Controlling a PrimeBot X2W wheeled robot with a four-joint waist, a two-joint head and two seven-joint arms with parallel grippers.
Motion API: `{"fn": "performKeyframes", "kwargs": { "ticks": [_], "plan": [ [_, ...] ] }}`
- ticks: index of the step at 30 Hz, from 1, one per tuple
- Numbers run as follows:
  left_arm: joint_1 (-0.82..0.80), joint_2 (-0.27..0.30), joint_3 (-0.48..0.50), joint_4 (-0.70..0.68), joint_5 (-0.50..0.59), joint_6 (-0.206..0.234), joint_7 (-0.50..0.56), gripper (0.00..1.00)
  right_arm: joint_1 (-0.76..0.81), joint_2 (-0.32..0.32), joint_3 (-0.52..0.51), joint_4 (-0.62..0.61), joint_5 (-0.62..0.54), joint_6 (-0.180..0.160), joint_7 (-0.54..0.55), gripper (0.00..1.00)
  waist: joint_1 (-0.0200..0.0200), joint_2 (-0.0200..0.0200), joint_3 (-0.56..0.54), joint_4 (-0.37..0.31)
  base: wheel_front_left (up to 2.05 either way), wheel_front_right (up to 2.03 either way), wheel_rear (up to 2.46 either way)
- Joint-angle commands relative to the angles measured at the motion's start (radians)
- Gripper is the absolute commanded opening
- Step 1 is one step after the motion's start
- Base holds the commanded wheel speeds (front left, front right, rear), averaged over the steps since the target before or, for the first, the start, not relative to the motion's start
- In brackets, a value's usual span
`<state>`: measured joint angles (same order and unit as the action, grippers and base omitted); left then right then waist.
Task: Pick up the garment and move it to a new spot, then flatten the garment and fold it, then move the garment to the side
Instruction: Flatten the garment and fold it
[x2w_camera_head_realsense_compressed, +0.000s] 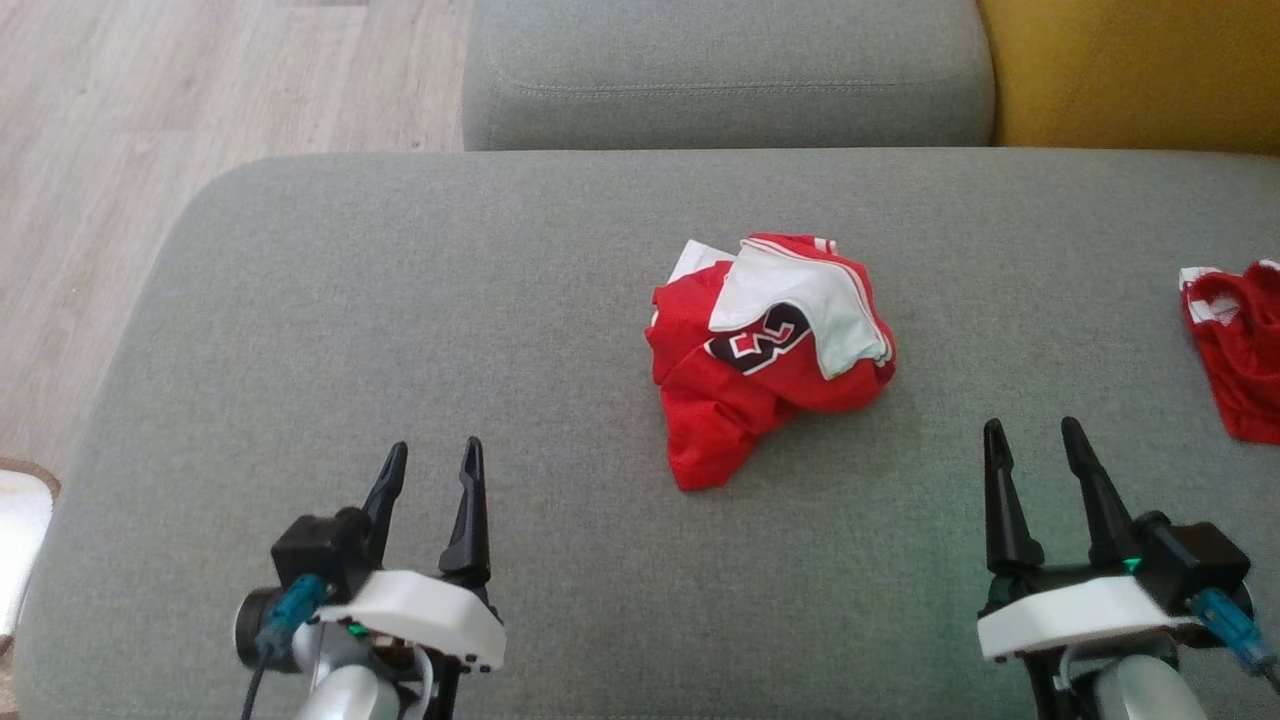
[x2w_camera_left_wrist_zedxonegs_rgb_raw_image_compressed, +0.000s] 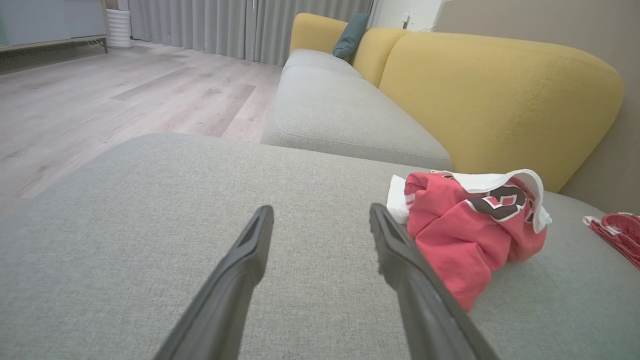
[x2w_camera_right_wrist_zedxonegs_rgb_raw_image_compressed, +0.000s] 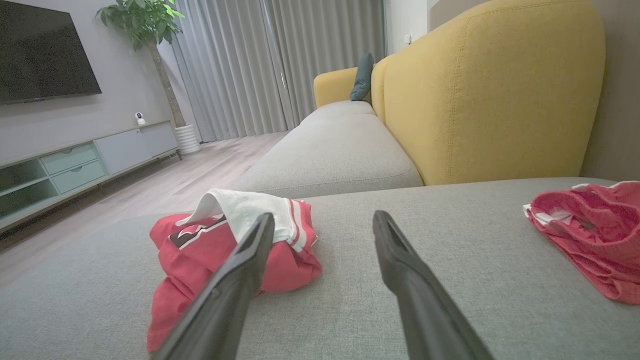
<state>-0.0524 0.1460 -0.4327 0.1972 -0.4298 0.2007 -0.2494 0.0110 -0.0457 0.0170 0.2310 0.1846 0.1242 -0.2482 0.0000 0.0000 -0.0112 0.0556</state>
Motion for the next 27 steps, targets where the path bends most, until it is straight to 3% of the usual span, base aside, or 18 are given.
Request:
{"fn": "performKeyframes", "kwargs": {
  "ticks": [1, 11, 17, 21, 27],
  "plan": [
    [-0.032, 0.000, 0.047, -0.025, 0.010, -0.006, -0.012, 1.00, -0.042, -0.004, 0.022, -0.026, -0.005, 0.007, -0.012, 1.00, 0.0000, 0.0000, -0.001, -0.002, 0.00, 0.00, 0.00],
    [-0.028, -0.011, 0.049, -0.006, 0.019, -0.026, -0.012, 1.00, -0.046, -0.004, 0.029, -0.012, -0.018, 0.007, -0.013, 1.00, 0.0000, 0.0000, -0.004, 0.003, 0.00, 0.00, 0.00],
    [-0.036, -0.021, 0.035, 0.002, 0.026, -0.035, -0.012, 1.00, -0.107, -0.004, 0.085, 0.004, -0.082, 0.007, 0.008, 1.00, 0.0000, 0.0000, 0.004, 0.044, 0.00, 0.00, 0.00],
    [-0.047, -0.031, 0.023, 0.001, 0.029, -0.042, -0.012, 1.00, -0.188, -0.004, 0.105, 0.074, -0.139, 0.007, 0.038, 1.00, 0.0000, 0.0000, 0.023, 0.096, 0.00, 0.00, 0.00],
    [-0.058, -0.046, 0.010, -0.002, 0.033, -0.050, -0.012, 1.00, -0.322, -0.004, 0.053, 0.242, -0.246, 0.007, 0.061, 1.00, 0.0000, 0.0000, 0.072, 0.187, 0.00, 0.00, 0.00]
  ]
}}
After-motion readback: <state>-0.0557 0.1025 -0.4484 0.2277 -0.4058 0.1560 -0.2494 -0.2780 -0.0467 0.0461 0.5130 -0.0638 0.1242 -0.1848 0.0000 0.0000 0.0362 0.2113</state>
